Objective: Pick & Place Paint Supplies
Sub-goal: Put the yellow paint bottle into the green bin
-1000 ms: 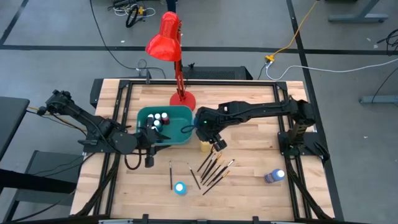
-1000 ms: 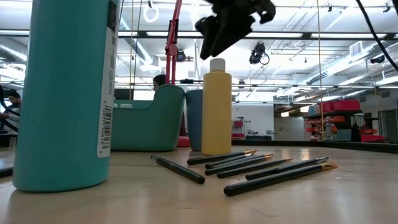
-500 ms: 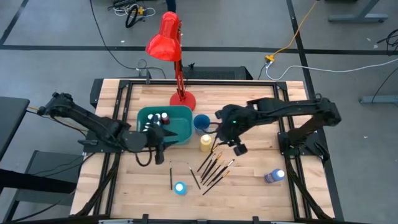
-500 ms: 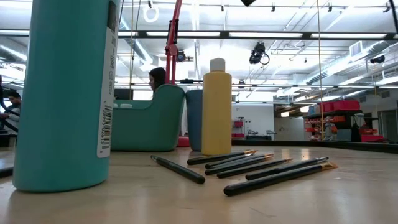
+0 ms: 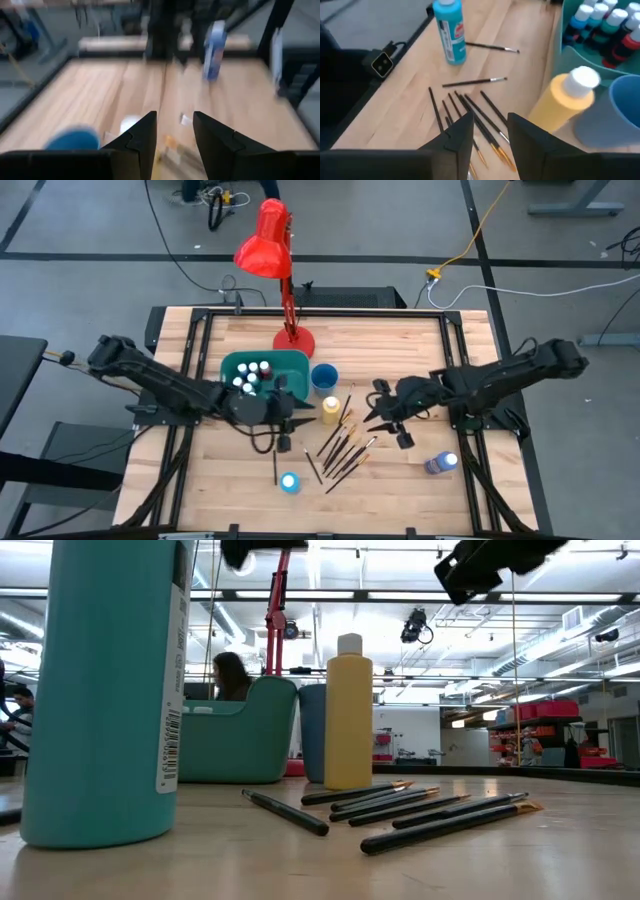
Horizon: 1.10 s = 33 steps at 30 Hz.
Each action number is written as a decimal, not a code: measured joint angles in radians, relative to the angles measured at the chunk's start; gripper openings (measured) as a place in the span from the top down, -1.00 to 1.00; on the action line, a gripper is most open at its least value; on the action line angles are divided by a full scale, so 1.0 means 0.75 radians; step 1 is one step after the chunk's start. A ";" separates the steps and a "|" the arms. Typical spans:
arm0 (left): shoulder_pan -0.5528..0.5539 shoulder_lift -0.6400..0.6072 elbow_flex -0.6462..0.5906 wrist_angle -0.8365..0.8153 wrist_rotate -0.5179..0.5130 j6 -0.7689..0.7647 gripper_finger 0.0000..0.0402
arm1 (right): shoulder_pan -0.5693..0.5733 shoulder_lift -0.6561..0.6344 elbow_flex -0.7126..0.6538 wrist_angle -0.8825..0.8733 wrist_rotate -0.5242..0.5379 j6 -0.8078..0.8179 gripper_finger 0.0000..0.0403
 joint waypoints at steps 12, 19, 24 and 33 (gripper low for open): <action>0.192 0.358 0.049 0.312 -0.014 0.016 0.32 | -0.003 -0.079 -0.263 0.249 -0.058 0.025 0.37; 0.214 0.426 0.052 0.309 0.034 -0.064 0.32 | -0.003 -0.099 -0.262 0.226 -0.060 0.010 0.37; 0.215 0.430 0.051 0.303 0.031 -0.104 0.32 | -0.003 -0.104 -0.261 0.236 -0.059 0.005 0.37; 0.214 0.434 0.048 0.331 -0.039 0.001 0.32 | -0.003 -0.104 -0.261 0.233 -0.060 0.003 0.37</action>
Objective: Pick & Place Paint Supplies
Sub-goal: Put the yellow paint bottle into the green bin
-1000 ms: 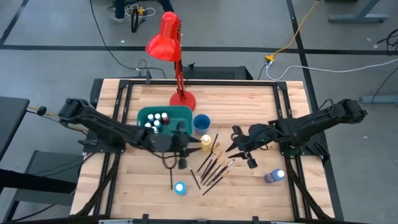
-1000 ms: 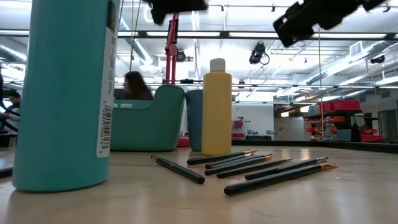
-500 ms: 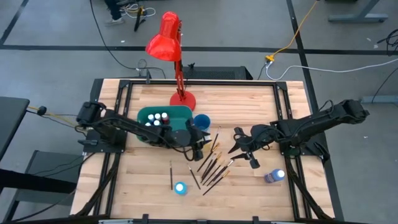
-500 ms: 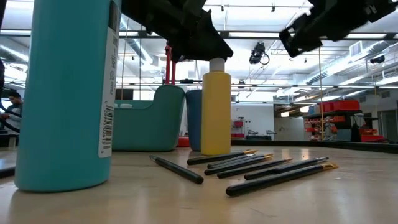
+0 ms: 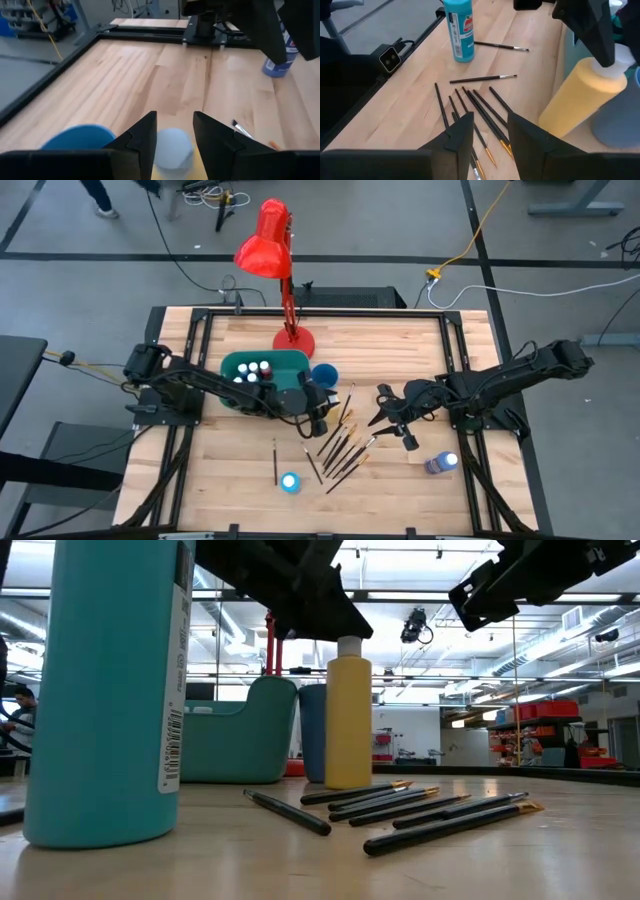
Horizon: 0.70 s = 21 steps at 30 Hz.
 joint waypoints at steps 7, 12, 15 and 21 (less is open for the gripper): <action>-0.001 0.001 0.000 0.019 0.007 0.049 0.14 | -0.001 0.000 0.000 0.001 0.000 -0.028 0.37; 0.000 0.001 0.000 -0.030 -0.024 0.014 -0.05 | -0.001 0.000 0.000 0.000 0.000 -0.030 0.37; 0.002 0.013 0.001 -0.072 -0.012 -0.037 -0.09 | -0.001 0.001 0.000 0.000 0.000 -0.033 0.37; 0.001 0.073 0.004 -0.029 -0.018 -0.038 -0.04 | -0.001 0.001 0.000 0.001 0.002 -0.034 0.37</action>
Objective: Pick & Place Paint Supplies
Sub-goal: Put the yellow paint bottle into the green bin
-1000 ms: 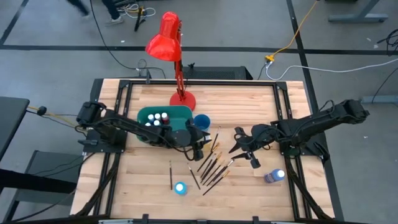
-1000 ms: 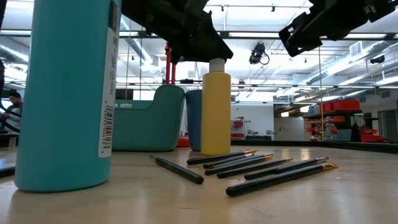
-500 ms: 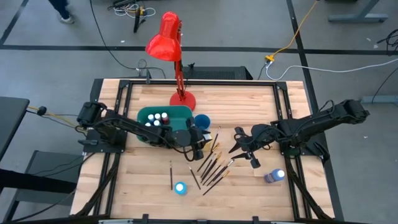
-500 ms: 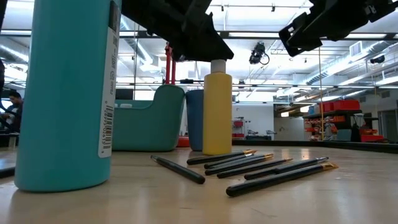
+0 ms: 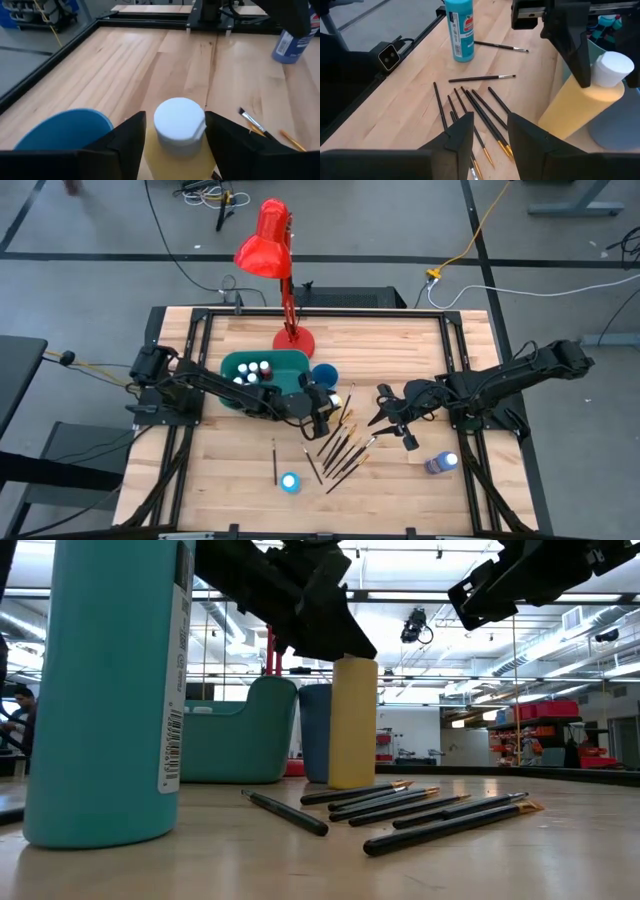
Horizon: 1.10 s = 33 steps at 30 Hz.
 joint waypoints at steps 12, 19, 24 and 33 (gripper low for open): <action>0.000 0.003 -0.003 0.031 -0.034 0.040 0.18 | 0.000 0.000 0.000 0.000 0.001 0.000 0.37; -0.020 -0.074 0.000 0.025 -0.001 0.018 0.35 | 0.000 0.000 0.000 -0.003 0.001 0.000 0.37; -0.060 -0.233 0.006 0.024 -0.002 -0.033 0.33 | 0.000 0.000 0.000 -0.010 0.001 0.000 0.37; -0.187 -0.562 0.006 -0.236 -0.339 0.033 0.35 | 0.000 0.001 0.000 -0.014 0.002 -0.002 0.37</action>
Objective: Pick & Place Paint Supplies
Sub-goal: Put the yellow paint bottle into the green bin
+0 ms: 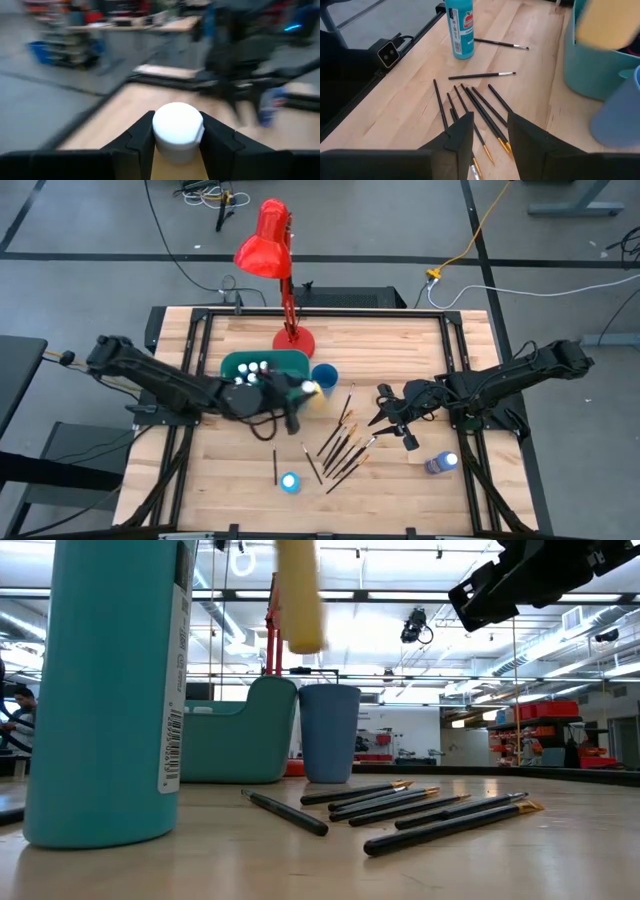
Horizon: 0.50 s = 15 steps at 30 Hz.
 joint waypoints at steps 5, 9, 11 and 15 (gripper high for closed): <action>-0.022 -0.113 0.000 -0.125 -0.293 -0.052 0.33 | 0.000 0.000 0.000 0.000 0.000 -0.007 0.37; 0.003 -0.138 0.002 -0.292 -0.450 -0.151 0.29 | 0.000 0.000 0.000 0.003 0.001 -0.030 0.37; 0.049 -0.138 0.002 -0.429 -0.431 -0.284 0.32 | 0.000 0.000 0.000 0.001 0.000 -0.032 0.37; 0.135 -0.071 0.000 -0.628 -0.347 -0.572 0.35 | 0.000 0.000 0.000 0.004 0.001 -0.033 0.37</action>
